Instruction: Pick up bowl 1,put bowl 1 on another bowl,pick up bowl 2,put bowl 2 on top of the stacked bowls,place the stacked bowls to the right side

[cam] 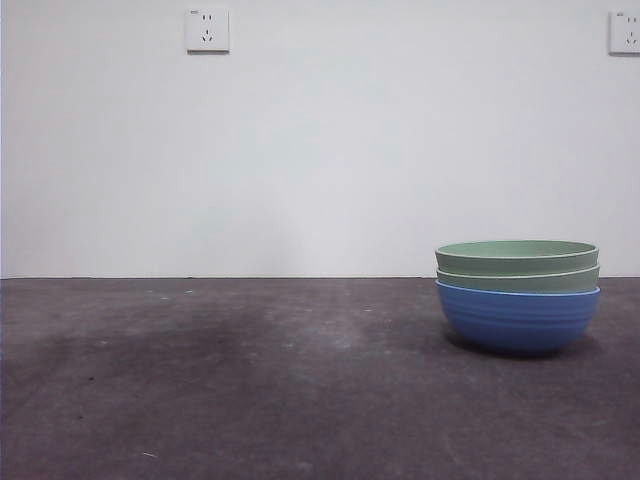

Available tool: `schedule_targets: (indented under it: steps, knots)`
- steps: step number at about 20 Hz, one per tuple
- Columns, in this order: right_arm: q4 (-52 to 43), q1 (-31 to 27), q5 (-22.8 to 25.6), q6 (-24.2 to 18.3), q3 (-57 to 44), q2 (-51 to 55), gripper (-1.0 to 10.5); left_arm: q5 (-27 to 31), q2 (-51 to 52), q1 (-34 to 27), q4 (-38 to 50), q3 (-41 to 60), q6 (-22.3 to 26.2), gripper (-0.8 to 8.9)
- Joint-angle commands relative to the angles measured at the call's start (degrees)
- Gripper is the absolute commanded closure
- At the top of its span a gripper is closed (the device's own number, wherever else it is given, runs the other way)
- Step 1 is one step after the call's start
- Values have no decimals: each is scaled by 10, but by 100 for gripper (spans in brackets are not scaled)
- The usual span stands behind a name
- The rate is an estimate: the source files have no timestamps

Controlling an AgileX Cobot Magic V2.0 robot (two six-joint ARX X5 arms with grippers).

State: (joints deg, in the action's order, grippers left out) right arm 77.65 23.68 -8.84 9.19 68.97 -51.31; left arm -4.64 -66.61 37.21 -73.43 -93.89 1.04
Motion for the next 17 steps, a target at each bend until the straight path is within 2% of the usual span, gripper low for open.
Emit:
schedule_targets:
  steps: [1, 7, 9, 12, 15, 17]
  knots:
    - [0, 1, 2, 2, -4, 0, 944, 0, 0, 2, 3, -1, 5, 816]
    - [0, 1, 2, 2, -4, 0, 944, 6, 4, 1, 10, -1, 5, 816]
    - [0, 1, 2, 2, -4, 0, 944, 16, 21, -21, 37, -1, 37, 816]
    - [0, 1, 2, 2, -4, 0, 944, -10, 73, -91, 183, 28, 94, 816]
    - [0, 1, 2, 2, -4, 0, 944, -73, 156, -188, 339, 120, 101, 816]
    - [0, 1, 2, 2, -4, 0, 944, -73, 225, -250, 435, 216, 102, 816]
